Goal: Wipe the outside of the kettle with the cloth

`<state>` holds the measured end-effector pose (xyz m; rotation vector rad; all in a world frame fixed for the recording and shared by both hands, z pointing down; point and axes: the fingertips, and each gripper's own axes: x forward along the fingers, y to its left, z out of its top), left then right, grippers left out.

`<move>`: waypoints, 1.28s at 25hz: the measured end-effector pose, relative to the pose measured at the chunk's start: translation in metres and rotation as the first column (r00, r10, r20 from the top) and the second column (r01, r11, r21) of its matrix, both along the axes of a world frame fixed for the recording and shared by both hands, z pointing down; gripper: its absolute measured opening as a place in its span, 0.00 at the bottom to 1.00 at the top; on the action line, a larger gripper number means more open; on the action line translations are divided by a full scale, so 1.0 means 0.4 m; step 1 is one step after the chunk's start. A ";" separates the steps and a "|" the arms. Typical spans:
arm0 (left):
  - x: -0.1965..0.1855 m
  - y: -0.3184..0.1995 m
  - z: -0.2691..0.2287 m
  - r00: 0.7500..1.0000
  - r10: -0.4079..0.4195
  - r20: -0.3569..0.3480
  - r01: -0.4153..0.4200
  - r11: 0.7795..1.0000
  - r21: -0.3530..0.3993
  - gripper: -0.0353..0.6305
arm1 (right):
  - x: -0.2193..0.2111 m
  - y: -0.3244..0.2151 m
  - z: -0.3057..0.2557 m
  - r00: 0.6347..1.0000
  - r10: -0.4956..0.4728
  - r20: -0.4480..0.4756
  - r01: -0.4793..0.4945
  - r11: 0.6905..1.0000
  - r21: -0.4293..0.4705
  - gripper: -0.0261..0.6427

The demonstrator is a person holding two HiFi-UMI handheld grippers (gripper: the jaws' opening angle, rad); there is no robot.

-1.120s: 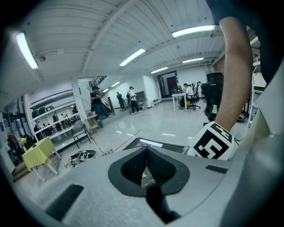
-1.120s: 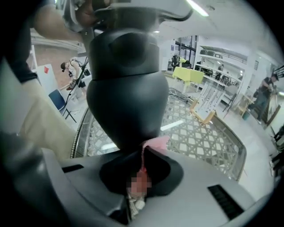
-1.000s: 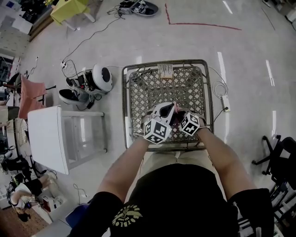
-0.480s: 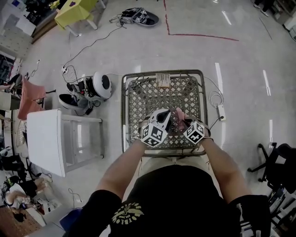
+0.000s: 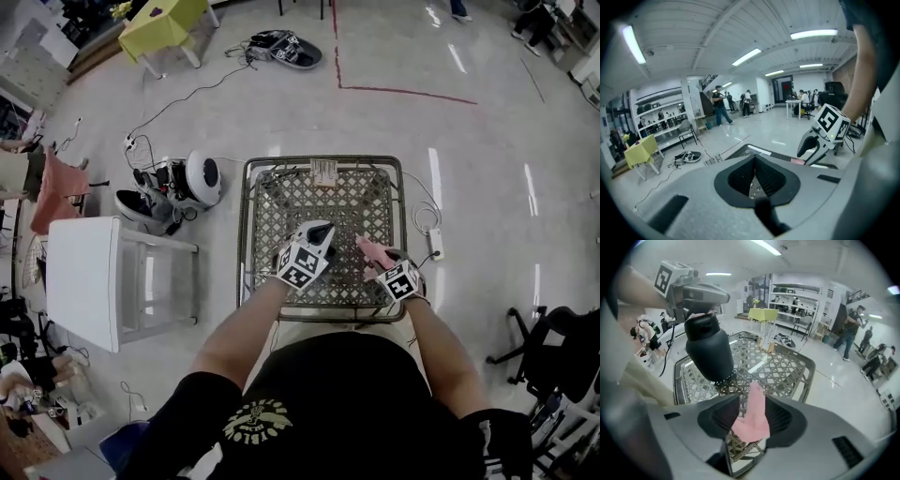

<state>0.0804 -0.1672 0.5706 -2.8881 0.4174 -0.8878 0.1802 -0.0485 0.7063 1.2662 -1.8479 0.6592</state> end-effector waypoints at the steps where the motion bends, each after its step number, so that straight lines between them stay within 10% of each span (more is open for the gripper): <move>1: -0.001 -0.009 -0.021 0.999 -0.026 -0.026 0.026 1.000 -0.003 0.06 | 0.009 0.000 -0.016 0.999 0.032 0.014 -0.032 0.999 0.022 0.27; 8: -0.123 -0.044 -0.258 0.944 -0.199 -0.263 0.214 0.976 0.028 0.06 | 0.013 -0.011 -0.263 0.971 0.168 0.168 -0.204 0.951 0.233 0.26; 18: -0.285 -0.013 -0.518 0.820 -0.339 -0.461 0.375 0.927 -0.013 0.06 | 0.049 -0.057 -0.692 0.949 0.208 0.236 -0.306 0.779 0.547 0.06; 32: -0.328 -0.011 -0.750 0.808 -0.221 -0.546 0.335 0.935 0.117 0.06 | -0.046 -0.070 -1.013 0.967 0.177 0.183 -0.255 0.665 0.702 0.06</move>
